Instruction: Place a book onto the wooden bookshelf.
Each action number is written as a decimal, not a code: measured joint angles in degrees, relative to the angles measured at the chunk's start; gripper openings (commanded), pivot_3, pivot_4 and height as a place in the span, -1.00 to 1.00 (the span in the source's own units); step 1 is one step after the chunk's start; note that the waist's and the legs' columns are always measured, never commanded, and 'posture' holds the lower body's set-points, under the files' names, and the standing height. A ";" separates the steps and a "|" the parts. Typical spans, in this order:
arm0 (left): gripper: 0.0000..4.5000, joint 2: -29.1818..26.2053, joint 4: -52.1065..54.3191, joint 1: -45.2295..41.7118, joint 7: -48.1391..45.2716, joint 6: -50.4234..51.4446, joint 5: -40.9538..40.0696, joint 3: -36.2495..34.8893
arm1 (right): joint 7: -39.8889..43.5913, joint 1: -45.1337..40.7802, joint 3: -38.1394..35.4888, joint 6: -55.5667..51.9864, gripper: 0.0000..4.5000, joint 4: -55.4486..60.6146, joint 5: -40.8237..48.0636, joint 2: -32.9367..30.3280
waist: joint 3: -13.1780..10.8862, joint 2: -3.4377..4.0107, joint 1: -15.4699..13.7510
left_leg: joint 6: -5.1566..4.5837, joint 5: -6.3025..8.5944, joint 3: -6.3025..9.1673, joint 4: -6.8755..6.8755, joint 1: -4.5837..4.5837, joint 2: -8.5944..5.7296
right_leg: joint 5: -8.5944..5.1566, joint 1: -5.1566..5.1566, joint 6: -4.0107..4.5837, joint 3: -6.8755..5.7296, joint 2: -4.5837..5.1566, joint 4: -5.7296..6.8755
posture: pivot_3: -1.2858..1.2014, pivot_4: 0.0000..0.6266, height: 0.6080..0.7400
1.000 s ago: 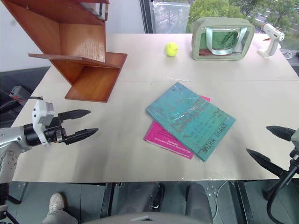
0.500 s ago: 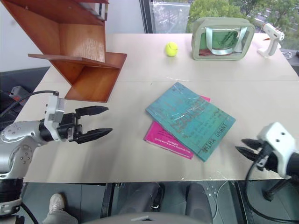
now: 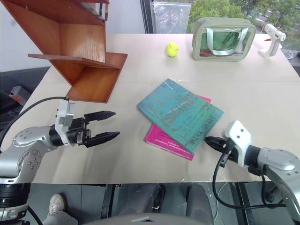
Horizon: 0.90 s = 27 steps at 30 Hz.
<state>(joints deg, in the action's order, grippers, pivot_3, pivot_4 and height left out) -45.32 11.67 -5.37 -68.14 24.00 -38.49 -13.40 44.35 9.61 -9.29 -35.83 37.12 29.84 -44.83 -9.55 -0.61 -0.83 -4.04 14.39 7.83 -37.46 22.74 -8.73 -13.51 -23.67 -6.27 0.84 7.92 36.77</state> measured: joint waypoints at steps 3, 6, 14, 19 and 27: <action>1.00 -0.01 0.07 -0.03 0.32 0.74 -0.01 0.18 | -0.64 -3.22 3.83 0.27 -0.99 -0.18 -0.88 1.76 | 0.00 0.00 0.16 | 0.00 -0.01 0.00 0.00 -0.01 0.01 | 0.00 -0.01 0.00 0.01 -0.02 0.02 | 0.03 -0.52 0.95; 1.00 -0.02 0.07 -0.05 0.27 0.94 -0.02 0.25 | -1.02 -5.25 7.20 0.72 -0.99 -0.91 -1.80 3.01 | 0.00 0.00 0.07 | 0.00 -0.01 0.00 0.00 -0.02 0.01 | 0.00 -0.01 0.00 0.01 -0.02 0.02 | 0.03 -0.52 0.95; 1.00 -0.83 3.07 -0.29 -5.38 0.94 -4.50 0.11 | -0.92 -7.72 10.47 2.86 -0.99 -4.50 -4.24 4.54 | 0.01 0.01 0.12 | -0.01 -0.02 0.00 0.00 -0.02 0.00 | 0.00 -0.02 0.01 0.02 -0.04 0.04 | 0.03 -0.52 0.95; 1.00 -1.06 2.94 -0.43 -5.74 0.75 -4.47 0.10 | -0.82 -8.04 11.12 3.82 -0.99 -4.86 -4.72 5.17 | 0.01 0.01 0.10 | -0.14 -0.09 0.00 0.00 -0.02 -0.01 | 0.00 -0.02 0.01 0.04 -0.04 0.03 | 0.03 -0.52 0.95; 1.00 -1.06 2.77 -0.43 -9.05 0.60 -5.58 0.11 | -0.68 -7.38 11.04 4.29 -0.99 -4.83 -4.74 4.91 | 0.01 0.01 0.09 | -0.15 -0.10 0.00 0.00 -0.02 -0.01 | 0.00 -0.02 0.01 0.03 -0.04 0.03 | 0.03 -0.52 0.95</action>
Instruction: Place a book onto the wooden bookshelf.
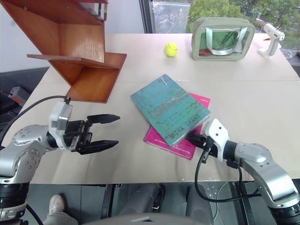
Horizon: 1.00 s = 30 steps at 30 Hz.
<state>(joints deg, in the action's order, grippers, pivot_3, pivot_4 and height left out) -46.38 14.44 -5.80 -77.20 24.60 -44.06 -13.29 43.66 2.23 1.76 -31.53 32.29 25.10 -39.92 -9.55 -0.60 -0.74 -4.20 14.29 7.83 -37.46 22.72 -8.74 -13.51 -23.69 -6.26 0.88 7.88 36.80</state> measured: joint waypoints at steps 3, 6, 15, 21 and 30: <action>1.00 0.00 -0.21 0.03 -0.56 -0.04 0.00 0.00 | 0.20 0.40 -0.27 0.05 -0.99 0.14 0.04 -0.31 | 0.00 0.00 -0.02 | 0.00 0.00 0.00 0.00 0.00 0.00 | 0.00 0.00 0.00 0.00 0.00 0.00 | 0.03 -0.52 0.95; 1.00 0.15 -2.05 0.19 -0.64 -0.05 0.04 0.00 | 0.20 0.77 -0.54 0.12 -0.99 0.19 0.10 -0.40 | 0.00 0.00 0.01 | 0.00 0.00 0.00 0.00 0.00 0.00 | 0.00 0.00 0.00 0.00 0.00 0.00 | 0.03 -0.52 0.95; 1.00 3.20 -4.19 0.98 6.81 3.12 -0.28 -0.34 | -0.20 3.91 -4.91 -0.01 -0.99 4.12 3.42 -0.50 | 0.00 0.00 -0.19 | -0.01 0.00 0.02 0.00 0.00 -0.01 | 0.00 0.02 0.00 -0.01 0.01 0.00 | 0.03 -0.52 0.95; 1.00 7.50 -2.50 1.02 15.50 8.59 -2.58 -0.21 | -0.09 11.75 -12.81 -0.01 -0.99 9.67 6.54 -1.77 | 0.02 -0.01 -0.11 | -0.01 0.00 0.02 -0.01 -0.01 0.00 | 0.00 0.02 0.00 0.00 0.00 0.02 | 0.03 -0.52 0.95; 1.00 7.93 -6.51 -7.08 28.47 29.32 -11.77 -0.34 | -0.86 12.05 -19.31 1.54 -0.88 11.86 12.52 0.09 | 0.05 -0.01 -0.13 | 0.02 -0.02 0.03 -0.06 -0.05 0.00 | 0.00 0.03 -0.01 0.01 -0.03 0.11 | 0.03 -0.52 0.95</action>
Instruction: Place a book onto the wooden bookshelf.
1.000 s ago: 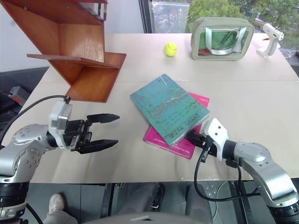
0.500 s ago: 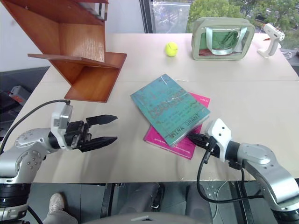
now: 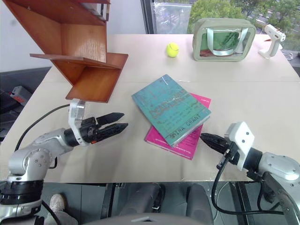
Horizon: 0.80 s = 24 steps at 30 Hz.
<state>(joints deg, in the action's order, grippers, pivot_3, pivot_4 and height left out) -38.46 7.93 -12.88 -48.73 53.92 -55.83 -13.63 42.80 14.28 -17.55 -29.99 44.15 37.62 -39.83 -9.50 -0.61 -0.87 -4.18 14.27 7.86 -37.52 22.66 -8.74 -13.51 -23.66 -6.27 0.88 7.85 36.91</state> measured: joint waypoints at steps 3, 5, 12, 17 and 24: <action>1.00 2.04 -4.29 -4.36 10.04 10.15 -5.24 -2.61 | -0.71 -1.53 -2.71 -1.02 -0.49 1.38 4.92 -0.36 | 0.02 -0.01 0.02 | 0.00 0.00 0.02 -0.04 0.00 0.00 | 0.00 0.00 0.00 0.01 -0.02 0.04 | 0.03 -0.52 0.95; 1.00 7.44 -8.91 -7.66 20.92 18.25 -11.93 -6.38 | -2.00 -2.55 -3.66 -1.37 -0.13 2.76 7.04 -0.92 | 0.04 -0.03 0.00 | 0.00 0.00 0.04 -0.08 0.00 -0.01 | 0.00 0.00 -0.01 0.00 -0.02 0.05 | 0.03 -0.52 0.95; 1.00 19.90 -14.26 -10.07 50.77 23.29 -28.19 -11.06 | -7.70 -7.56 -3.97 -3.61 0.91 6.94 10.73 -4.65 | 0.11 -0.16 -0.12 | 0.01 0.01 0.02 -0.34 0.02 -0.02 | 0.00 0.02 0.00 0.04 0.03 0.22 | 0.03 -0.52 0.95; 1.00 26.24 -15.58 -11.46 63.88 18.77 -35.52 -10.85 | -10.35 -10.11 -3.99 -5.11 0.91 8.19 13.16 -7.22 | 0.18 -0.23 -0.96 | 0.23 0.14 0.01 -0.72 0.11 -0.07 | 0.00 0.05 -0.01 0.04 0.07 0.47 | 0.03 -0.52 0.95; 1.00 30.74 -18.24 -12.58 73.32 14.37 -43.94 -6.96 | -13.53 -10.98 -3.97 -6.28 0.91 9.01 14.78 -8.60 | 0.22 -0.30 -1.88 | 0.24 0.15 -0.05 -0.83 0.12 -0.11 | 0.01 0.02 -0.02 0.10 0.09 0.65 | 0.03 -0.52 0.95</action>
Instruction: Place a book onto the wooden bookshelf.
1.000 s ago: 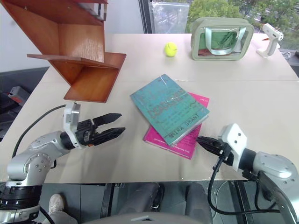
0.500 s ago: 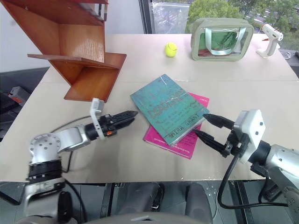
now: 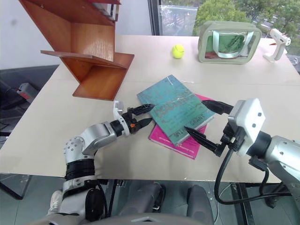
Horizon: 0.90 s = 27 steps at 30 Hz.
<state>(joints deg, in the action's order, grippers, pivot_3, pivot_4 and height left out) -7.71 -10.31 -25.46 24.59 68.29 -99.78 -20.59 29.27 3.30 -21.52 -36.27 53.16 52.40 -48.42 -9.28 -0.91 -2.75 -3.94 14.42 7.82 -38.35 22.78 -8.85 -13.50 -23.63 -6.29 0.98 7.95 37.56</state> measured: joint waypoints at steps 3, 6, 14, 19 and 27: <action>1.00 0.09 -0.46 -0.52 0.58 -0.33 -0.81 1.86 | -0.99 -0.12 0.00 -0.32 0.91 0.38 0.41 -0.17 | 0.00 0.00 0.04 | 0.00 0.00 -0.02 0.00 0.00 0.00 | 0.00 -0.02 0.00 0.02 -0.01 0.03 | 0.03 -0.52 0.95; 1.00 -0.16 -2.32 -2.04 0.24 -1.05 -0.82 3.20 | -1.84 -0.24 0.26 -0.61 0.91 0.62 0.66 -0.26 | 0.00 0.00 0.03 | 0.01 -0.01 -0.01 0.00 0.00 0.01 | 0.00 -0.02 0.00 0.02 -0.02 0.05 | 0.03 -0.52 0.95; -0.21 -0.10 -5.40 -4.02 -2.85 -3.46 1.16 3.85 | -3.93 -0.25 0.72 -1.03 0.94 1.27 0.89 -0.27 | -0.01 -0.01 0.08 | -0.01 -0.01 -0.04 0.02 0.01 0.00 | 0.00 -0.03 0.00 0.05 -0.02 0.03 | 0.03 -0.52 0.95; -0.70 -0.55 -3.82 -4.01 -6.52 -4.45 0.49 2.92 | -4.69 0.38 0.72 -1.04 0.94 1.91 0.98 -0.26 | -0.01 -0.02 0.18 | 0.00 0.00 -0.04 0.02 0.01 0.01 | 0.00 -0.03 0.00 0.05 -0.02 0.02 | 0.03 -0.52 0.95; -0.70 -6.57 0.69 -3.77 -11.71 -4.51 0.11 2.73 | -4.59 0.18 1.18 -0.64 0.94 1.50 0.77 0.64 | -0.09 -0.14 0.49 | -0.01 -0.01 -0.05 0.04 0.10 0.02 | 0.00 -0.11 0.00 0.06 -0.05 0.04 | 0.03 -0.52 0.95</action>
<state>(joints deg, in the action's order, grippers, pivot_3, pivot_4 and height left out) -14.28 -9.62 -29.23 12.88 63.78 -99.66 -17.85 24.67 3.48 -20.33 -36.91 54.66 53.16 -47.79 -9.37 -1.04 -2.26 -3.95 14.41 7.77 -38.32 22.88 -8.82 -13.51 -23.74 -6.29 1.04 7.90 37.60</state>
